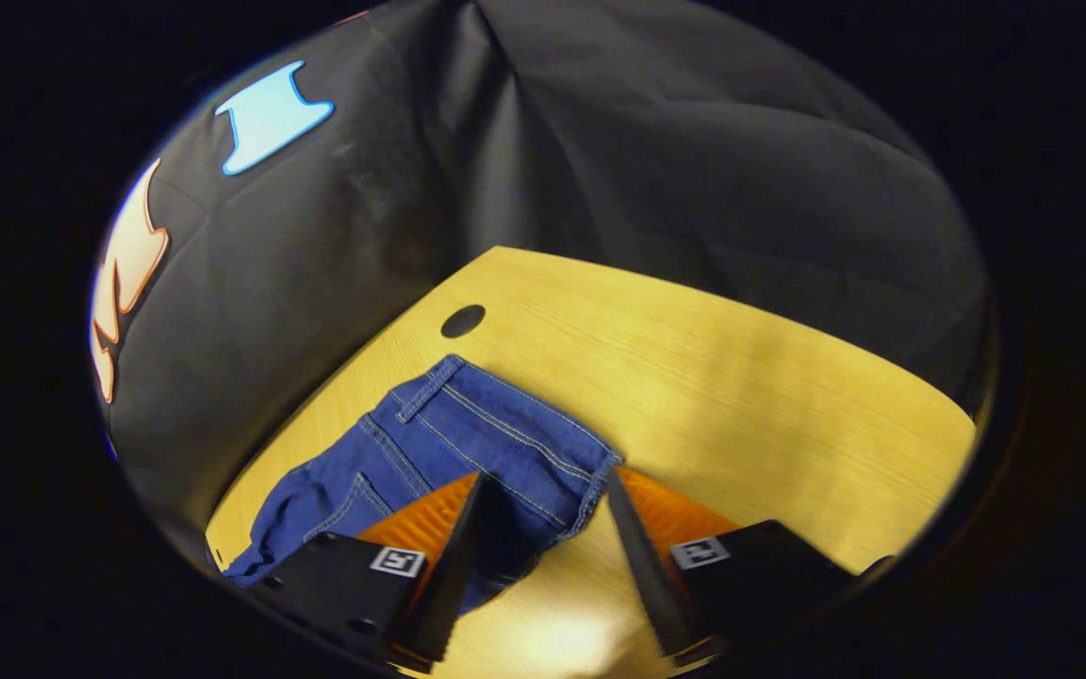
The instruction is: Grasp the waist and the cuffs of the jeans and fold them to make the two legs overlap; first hold the waist and fold one-third of the jeans toward the cuffs, then hold the cuffs and fold the remaining one-third in the same direction to finish folding.
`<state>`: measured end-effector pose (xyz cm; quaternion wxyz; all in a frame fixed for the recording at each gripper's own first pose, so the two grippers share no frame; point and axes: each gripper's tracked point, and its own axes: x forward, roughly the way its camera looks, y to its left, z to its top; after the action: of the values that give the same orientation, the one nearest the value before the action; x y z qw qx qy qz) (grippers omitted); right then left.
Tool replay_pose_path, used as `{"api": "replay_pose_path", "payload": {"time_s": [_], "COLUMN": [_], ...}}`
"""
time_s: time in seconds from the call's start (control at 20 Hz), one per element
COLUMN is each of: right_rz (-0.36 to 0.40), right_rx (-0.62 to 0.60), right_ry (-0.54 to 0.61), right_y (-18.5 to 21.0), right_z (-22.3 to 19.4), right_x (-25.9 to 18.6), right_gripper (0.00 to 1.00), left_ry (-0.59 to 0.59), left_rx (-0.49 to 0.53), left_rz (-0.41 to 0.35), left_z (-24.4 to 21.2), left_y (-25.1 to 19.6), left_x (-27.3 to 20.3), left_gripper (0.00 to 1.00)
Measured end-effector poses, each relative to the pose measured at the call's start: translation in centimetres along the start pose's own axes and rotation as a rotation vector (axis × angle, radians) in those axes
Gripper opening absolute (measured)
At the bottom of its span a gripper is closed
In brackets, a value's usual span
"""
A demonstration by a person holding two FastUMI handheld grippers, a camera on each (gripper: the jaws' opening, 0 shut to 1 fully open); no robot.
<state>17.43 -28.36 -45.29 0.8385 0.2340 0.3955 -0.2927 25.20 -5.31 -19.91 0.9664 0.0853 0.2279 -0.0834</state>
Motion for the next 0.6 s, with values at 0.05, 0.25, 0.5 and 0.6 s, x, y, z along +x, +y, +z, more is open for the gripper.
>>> {"api": "replay_pose_path", "payload": {"time_s": [0.05, 0.25, 0.5, 0.6], "right_rz": [0.009, 0.018, -0.026, -0.06], "right_rx": [0.01, -0.039, -0.143, -0.146], "right_ry": [0.005, -0.054, -0.104, -0.116], "right_y": [0.0, 0.0, -1.8, -2.5], "right_z": [0.2, 1.5, 4.0, 5.0], "right_x": [-0.1, -0.3, -0.6, -0.7], "right_gripper": [0.59, 0.05, 0.03, 0.03], "left_ry": [0.0, 0.008, 0.011, 0.013], "left_rx": [-0.006, -0.022, -0.026, -0.04], "left_rz": [0.006, 0.03, 0.056, 0.062], "left_z": [-0.1, -0.2, -0.2, -0.4], "left_y": [-0.1, 0.1, 0.6, 0.9], "left_x": [-0.4, -1.7, -3.0, -3.4], "left_gripper": [0.95, 0.95, 0.95, 0.95]}}
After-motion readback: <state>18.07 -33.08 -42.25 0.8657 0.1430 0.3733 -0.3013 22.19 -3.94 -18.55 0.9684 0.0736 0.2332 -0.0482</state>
